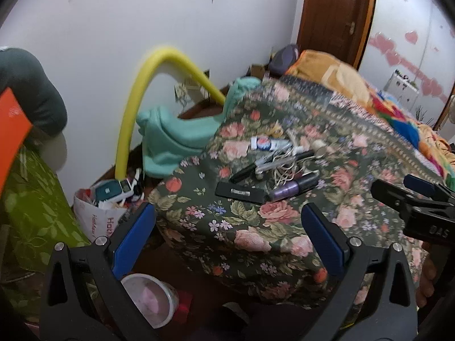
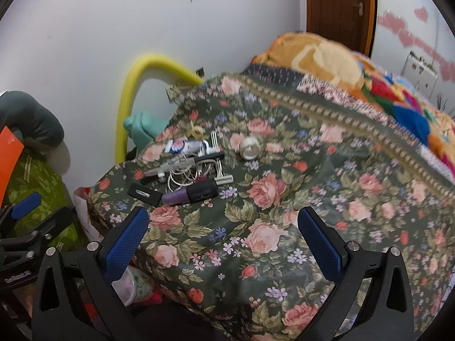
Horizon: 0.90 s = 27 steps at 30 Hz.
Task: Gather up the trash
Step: 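Move the right tool to the purple cylinder while the left tool approaches the black clip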
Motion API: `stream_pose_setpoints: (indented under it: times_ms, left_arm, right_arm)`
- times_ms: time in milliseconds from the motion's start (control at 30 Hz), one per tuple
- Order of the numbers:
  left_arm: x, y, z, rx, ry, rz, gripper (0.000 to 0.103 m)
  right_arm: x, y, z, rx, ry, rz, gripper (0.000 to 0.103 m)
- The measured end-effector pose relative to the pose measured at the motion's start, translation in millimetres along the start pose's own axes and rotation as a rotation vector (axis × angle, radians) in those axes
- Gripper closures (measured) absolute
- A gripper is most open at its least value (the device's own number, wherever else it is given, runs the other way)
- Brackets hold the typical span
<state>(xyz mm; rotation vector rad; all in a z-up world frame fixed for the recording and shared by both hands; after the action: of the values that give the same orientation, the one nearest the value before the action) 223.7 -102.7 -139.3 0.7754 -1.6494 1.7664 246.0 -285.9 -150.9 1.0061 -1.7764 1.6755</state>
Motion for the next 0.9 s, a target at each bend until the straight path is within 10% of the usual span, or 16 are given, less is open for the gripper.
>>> stream_pose_setpoints:
  times_ms: [167, 433, 900]
  left_arm:
    - [-46, 3, -5, 0.039, 0.003, -0.086, 0.013]
    - [-100, 3, -10, 0.083, 0.020, -0.166, 0.035]
    - [-142, -4, -5, 0.184, 0.005, -0.239, 0.036]
  right_arm:
    - [-33, -2, -1, -0.015, -0.048, -0.049, 0.000]
    - [-83, -9, -14, 0.012, -0.114, -0.119, 0.028]
    - [-132, -10, -12, -0.034, -0.175, -0.189, 0.060]
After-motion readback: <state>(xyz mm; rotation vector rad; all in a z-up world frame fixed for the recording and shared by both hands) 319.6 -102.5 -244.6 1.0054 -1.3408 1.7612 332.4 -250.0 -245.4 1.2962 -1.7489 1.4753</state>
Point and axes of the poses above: each gripper's, at about its wrist camera, not at the fingertips, and x roughly against the way its jaws point, z to its right, y to its underside, the point moved 6 cm from there along -x, roughly the way its jaws point
